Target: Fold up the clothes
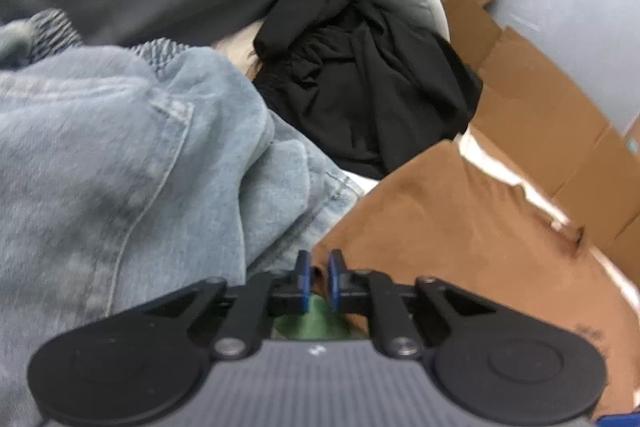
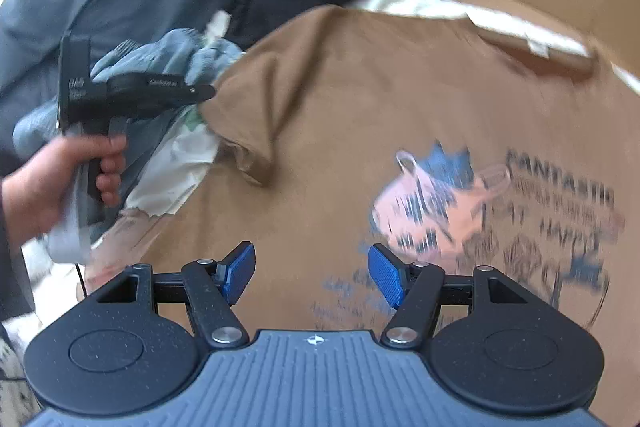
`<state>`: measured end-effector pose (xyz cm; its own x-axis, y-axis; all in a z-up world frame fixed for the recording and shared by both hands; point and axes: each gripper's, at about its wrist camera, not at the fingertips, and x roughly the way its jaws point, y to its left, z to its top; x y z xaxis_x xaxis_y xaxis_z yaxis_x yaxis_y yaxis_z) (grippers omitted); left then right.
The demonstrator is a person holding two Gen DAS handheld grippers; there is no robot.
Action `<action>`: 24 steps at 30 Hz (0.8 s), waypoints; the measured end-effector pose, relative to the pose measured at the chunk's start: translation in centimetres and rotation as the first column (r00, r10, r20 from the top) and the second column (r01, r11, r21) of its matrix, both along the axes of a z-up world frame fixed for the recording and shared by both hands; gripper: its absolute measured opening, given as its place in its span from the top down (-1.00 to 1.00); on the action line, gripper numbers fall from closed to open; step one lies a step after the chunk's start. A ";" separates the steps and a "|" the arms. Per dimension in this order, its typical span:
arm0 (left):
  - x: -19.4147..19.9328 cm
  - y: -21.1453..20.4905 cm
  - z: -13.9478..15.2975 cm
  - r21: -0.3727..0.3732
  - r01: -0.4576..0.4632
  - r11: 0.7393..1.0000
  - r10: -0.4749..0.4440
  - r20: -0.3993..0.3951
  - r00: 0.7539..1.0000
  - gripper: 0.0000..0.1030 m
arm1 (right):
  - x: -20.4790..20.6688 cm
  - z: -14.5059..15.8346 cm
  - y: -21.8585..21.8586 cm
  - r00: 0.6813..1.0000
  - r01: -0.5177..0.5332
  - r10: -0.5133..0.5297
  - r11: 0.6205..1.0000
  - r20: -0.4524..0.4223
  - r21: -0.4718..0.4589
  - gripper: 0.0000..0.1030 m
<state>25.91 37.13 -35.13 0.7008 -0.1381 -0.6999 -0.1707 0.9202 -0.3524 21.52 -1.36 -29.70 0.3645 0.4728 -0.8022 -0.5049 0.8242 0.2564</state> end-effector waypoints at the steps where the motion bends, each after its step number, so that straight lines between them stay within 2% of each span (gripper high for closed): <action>1: -0.2 0.2 0.2 -0.026 0.000 1.000 0.000 0.003 1.000 0.88 | 0.2 0.4 0.5 1.000 -0.020 0.020 1.000 0.020 -0.016 -0.34; 4: -0.5 0.4 0.9 -0.080 0.024 0.996 -0.023 0.016 1.000 0.88 | 1.2 1.5 2.2 0.997 -0.056 0.058 0.997 0.045 -0.046 -0.31; 8: -0.6 0.7 2.2 -0.196 0.059 0.979 -0.055 0.028 0.998 0.88 | 2.7 3.5 5.7 0.983 -0.164 0.170 0.983 0.067 -0.085 -0.21; 10: -0.4 0.6 3.3 -0.224 0.084 0.971 -0.076 0.042 0.996 0.88 | 3.7 4.8 7.6 0.973 -0.191 0.200 0.978 0.112 -0.085 -0.21; 14: 0.3 0.2 5.2 -0.290 0.122 0.949 -0.108 0.066 0.992 0.88 | 5.7 6.1 10.3 0.973 -0.141 0.146 0.989 0.180 -0.040 -0.21; 16: 0.6 -0.1 5.6 -0.313 0.131 0.941 -0.116 0.067 0.991 0.88 | 6.1 6.2 11.5 0.962 -0.133 0.134 0.991 0.239 -0.020 -0.21; 24: 2.0 -1.5 5.8 -0.390 0.168 0.905 -0.158 0.059 0.986 0.88 | 7.2 4.0 14.2 0.946 -0.123 0.120 0.992 0.302 -0.011 -0.21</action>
<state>27.96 35.60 -29.35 0.6620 -0.5117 -0.5476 -0.0160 0.7208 -0.6929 28.75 12.85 -25.73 0.5281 0.5348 -0.6596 -0.6560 0.7502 0.0830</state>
